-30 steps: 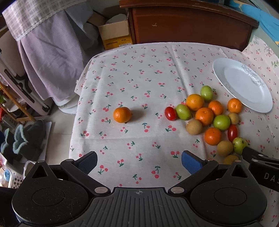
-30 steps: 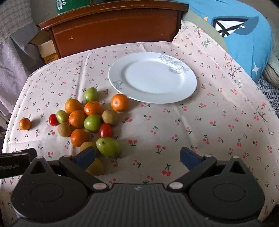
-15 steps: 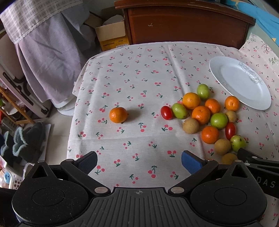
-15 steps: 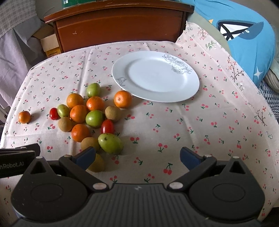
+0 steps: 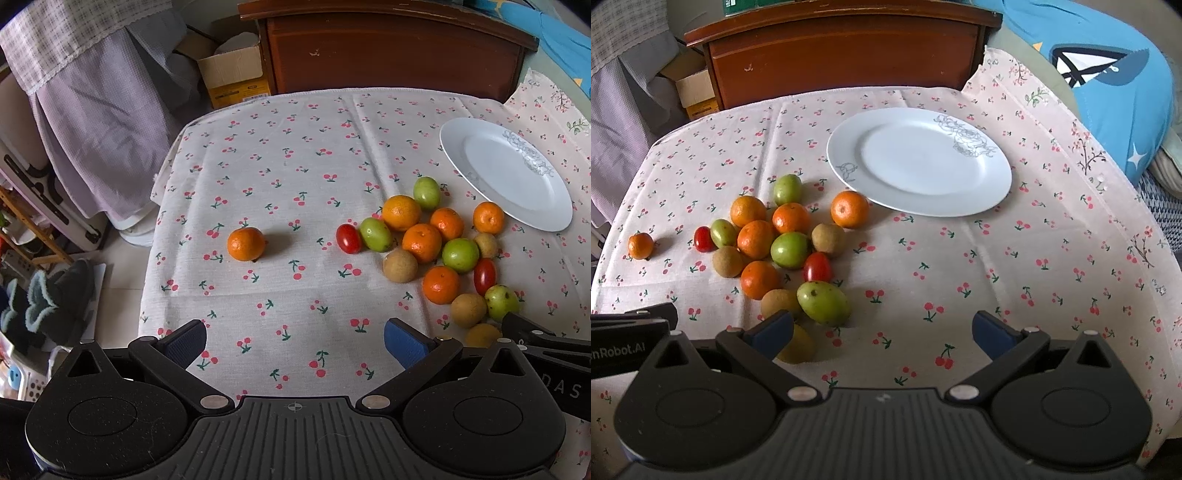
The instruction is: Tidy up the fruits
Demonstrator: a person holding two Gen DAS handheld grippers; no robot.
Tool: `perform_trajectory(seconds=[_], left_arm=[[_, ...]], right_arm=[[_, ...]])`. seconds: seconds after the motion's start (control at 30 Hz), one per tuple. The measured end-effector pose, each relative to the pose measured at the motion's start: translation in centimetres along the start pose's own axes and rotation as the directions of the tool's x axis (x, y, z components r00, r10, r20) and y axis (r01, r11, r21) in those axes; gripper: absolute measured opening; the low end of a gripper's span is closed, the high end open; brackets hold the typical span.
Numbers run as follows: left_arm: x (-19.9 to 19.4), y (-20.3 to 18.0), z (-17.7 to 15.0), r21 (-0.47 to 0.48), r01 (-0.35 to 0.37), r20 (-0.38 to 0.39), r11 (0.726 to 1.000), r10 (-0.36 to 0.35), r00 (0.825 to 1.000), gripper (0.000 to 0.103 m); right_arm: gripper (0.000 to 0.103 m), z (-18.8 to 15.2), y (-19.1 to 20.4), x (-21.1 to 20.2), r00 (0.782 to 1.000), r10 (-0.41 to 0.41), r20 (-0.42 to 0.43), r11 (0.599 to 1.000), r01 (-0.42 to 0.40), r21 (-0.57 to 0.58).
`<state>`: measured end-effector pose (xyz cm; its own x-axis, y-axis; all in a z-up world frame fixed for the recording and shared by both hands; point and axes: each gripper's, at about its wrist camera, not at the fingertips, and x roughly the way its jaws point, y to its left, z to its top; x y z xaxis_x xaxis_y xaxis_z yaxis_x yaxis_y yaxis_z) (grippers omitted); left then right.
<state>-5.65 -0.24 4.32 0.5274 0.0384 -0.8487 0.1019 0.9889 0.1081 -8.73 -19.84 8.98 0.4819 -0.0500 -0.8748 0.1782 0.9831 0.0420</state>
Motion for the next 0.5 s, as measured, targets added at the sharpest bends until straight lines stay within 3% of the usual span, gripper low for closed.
perform_trajectory(seconds=[0.37, 0.5], left_arm=[[-0.4, 0.3, -0.9, 0.006, 0.085, -0.004, 0.996, -0.085, 0.996, 0.103], [-0.2, 0.0, -1.8, 0.017, 0.129, -0.017, 0.992, -0.129, 0.992, 0.103]], right_arm=[[0.102, -0.6, -3.1, -1.1, 0.996, 0.088, 0.017, 0.995, -0.089, 0.049], [0.101, -1.0, -5.1, -2.2, 0.991, 0.115, 0.061, 0.989, -0.121, 0.089]])
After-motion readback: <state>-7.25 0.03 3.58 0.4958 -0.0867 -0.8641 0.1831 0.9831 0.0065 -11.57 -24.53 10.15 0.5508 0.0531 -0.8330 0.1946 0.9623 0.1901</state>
